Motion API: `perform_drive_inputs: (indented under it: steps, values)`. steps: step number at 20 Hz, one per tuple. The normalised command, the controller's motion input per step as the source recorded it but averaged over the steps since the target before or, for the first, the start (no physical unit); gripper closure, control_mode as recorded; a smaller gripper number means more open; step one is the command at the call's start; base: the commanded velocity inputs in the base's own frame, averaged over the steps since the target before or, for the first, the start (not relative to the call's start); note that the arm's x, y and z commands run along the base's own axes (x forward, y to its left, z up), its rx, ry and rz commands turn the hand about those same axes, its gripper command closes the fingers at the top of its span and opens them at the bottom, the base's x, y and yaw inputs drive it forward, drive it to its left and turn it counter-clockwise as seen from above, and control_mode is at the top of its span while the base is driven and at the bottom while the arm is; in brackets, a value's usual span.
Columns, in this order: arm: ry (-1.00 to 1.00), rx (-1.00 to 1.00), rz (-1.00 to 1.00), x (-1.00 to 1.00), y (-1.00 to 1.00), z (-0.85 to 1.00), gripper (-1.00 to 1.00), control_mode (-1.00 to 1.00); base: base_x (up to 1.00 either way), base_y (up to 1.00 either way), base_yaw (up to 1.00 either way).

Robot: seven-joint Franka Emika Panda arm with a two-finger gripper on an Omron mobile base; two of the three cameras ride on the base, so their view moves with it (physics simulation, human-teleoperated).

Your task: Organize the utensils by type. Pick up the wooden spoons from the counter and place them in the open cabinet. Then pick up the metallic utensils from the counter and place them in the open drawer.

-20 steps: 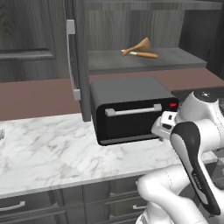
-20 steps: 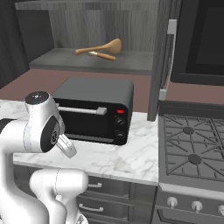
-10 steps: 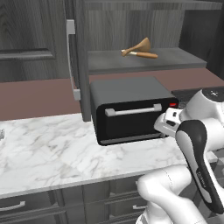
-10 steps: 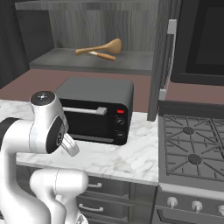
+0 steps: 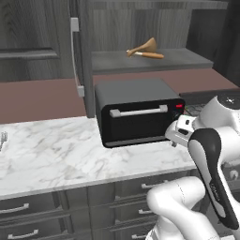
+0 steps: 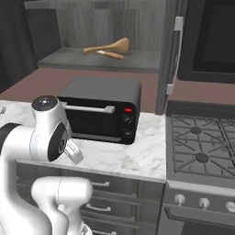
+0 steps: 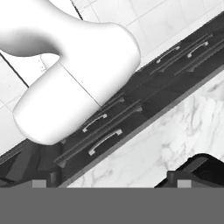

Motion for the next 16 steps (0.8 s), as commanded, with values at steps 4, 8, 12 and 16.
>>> perform_drive_inputs:
  steps: [4, 8, 12, 16]
  values:
    - [0.00, 0.00, 0.00, 0.00, 0.00, 0.00, -1.00, 1.00, -0.49, 0.10, -0.01]
    - [0.00, 0.00, 0.00, 0.00, 0.00, 0.00, -1.00, 1.00, -0.24, 0.44, 0.01]
    - [0.00, 0.00, 0.00, 0.00, 0.00, 0.00, -1.00, 1.00, -0.18, 0.55, 0.08]
    - [0.00, 0.00, 0.00, 0.00, 0.00, 0.00, -1.00, 1.00, -0.14, 0.64, 0.20]
